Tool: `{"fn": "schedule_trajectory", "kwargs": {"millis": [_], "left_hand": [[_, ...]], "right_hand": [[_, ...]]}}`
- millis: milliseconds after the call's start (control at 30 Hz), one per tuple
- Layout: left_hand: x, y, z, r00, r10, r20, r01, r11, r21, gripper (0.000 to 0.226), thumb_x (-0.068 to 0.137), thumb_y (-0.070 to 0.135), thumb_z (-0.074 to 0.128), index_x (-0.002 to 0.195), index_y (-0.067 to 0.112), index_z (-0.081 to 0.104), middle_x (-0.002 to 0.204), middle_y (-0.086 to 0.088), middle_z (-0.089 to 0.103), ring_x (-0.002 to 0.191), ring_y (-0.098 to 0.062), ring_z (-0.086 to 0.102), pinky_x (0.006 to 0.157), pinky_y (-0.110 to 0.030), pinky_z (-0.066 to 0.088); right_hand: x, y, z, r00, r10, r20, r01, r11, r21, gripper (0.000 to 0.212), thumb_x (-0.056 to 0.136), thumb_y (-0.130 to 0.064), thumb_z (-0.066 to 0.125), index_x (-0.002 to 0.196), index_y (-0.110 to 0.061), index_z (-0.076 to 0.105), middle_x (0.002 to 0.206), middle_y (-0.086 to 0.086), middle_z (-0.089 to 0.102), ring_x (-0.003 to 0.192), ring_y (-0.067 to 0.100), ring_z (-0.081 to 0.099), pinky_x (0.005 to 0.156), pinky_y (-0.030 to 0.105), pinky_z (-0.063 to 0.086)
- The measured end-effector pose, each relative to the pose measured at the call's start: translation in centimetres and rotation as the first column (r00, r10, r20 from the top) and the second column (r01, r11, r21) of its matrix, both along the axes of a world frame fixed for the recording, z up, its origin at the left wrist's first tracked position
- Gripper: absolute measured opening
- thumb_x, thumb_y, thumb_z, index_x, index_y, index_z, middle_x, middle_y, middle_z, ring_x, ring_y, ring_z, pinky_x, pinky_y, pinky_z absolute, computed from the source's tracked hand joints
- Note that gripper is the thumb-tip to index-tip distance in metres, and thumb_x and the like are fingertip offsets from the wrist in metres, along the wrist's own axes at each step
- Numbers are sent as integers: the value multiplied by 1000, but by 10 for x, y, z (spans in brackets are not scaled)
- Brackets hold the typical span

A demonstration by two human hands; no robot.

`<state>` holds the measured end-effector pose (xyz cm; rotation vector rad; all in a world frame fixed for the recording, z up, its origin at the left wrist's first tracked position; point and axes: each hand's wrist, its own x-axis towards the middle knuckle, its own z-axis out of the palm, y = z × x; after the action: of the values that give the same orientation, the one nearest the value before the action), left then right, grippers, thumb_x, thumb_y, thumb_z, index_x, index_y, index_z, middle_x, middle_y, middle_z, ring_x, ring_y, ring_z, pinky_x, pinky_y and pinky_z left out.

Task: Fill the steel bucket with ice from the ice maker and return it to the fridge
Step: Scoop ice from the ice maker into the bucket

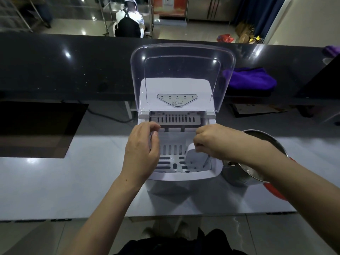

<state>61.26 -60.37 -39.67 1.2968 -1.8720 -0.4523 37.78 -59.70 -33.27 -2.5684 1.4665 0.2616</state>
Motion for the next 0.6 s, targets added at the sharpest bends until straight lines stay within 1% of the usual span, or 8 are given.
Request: {"fn": "schedule_trajectory", "kwargs": {"millis": [33, 100, 200, 300, 367, 467, 600], "left_hand": [[0, 0, 0, 1000, 2, -4, -2, 1000, 4, 22, 102, 19, 44, 113, 12, 61, 105, 10, 56, 99, -7, 52, 87, -8, 38], [0, 0, 0, 1000, 8, -9, -8, 1000, 9, 22, 102, 19, 43, 112, 13, 61, 105, 10, 56, 99, -7, 52, 86, -8, 39], [0, -1, -2, 1000, 10, -23, -9, 1000, 8, 21, 103, 18, 43, 111, 14, 61, 104, 11, 56, 98, -8, 53, 86, -12, 42], [0, -1, -3, 999, 15, -49, -15, 1000, 0, 21, 104, 17, 41, 110, 15, 61, 103, 10, 57, 96, -8, 54, 83, -19, 47], [0, -1, -4, 998, 17, -60, -17, 1000, 0, 21, 105, 18, 40, 110, 15, 60, 103, 9, 57, 96, -7, 54, 81, -20, 48], [0, -1, -5, 998, 20, -65, -20, 1000, 4, 22, 106, 19, 39, 111, 16, 60, 103, 8, 59, 95, -8, 54, 81, -20, 48], [0, -1, -4, 996, 28, -81, -26, 999, 25, 27, 106, 23, 35, 111, 16, 60, 106, 5, 61, 96, -9, 56, 81, -18, 49]], "right_hand": [[1, 0, 3, 999, -36, -4, 36, 999, 34, 24, 105, -33, 60, 106, -14, 74, 105, 1, 63, 101, 22, 61, 87, 41, 53], [2, -1, 5, 995, -99, -12, 100, 993, 68, 24, 104, -35, 61, 102, -15, 73, 103, 0, 65, 101, 22, 62, 89, 40, 53], [7, -1, 7, 979, -197, -41, 201, 973, 114, 27, 102, -38, 63, 91, -14, 71, 95, 1, 68, 94, 25, 63, 84, 41, 55], [10, 2, 9, 962, -269, -46, 273, 952, 138, 30, 100, -37, 66, 88, -10, 71, 90, 8, 69, 88, 30, 63, 74, 34, 51], [11, 3, 10, 950, -308, -42, 311, 939, 147, 31, 100, -36, 68, 87, -8, 73, 88, 10, 70, 85, 31, 64, 73, 34, 52], [13, 4, 10, 936, -350, -23, 350, 925, 152, 31, 98, -35, 70, 84, -7, 74, 84, 11, 71, 81, 31, 67, 73, 36, 57], [15, 5, 8, 914, -405, 2, 401, 908, 123, 32, 97, -35, 72, 84, -5, 74, 82, 13, 70, 79, 34, 67, 71, 36, 56]]}}
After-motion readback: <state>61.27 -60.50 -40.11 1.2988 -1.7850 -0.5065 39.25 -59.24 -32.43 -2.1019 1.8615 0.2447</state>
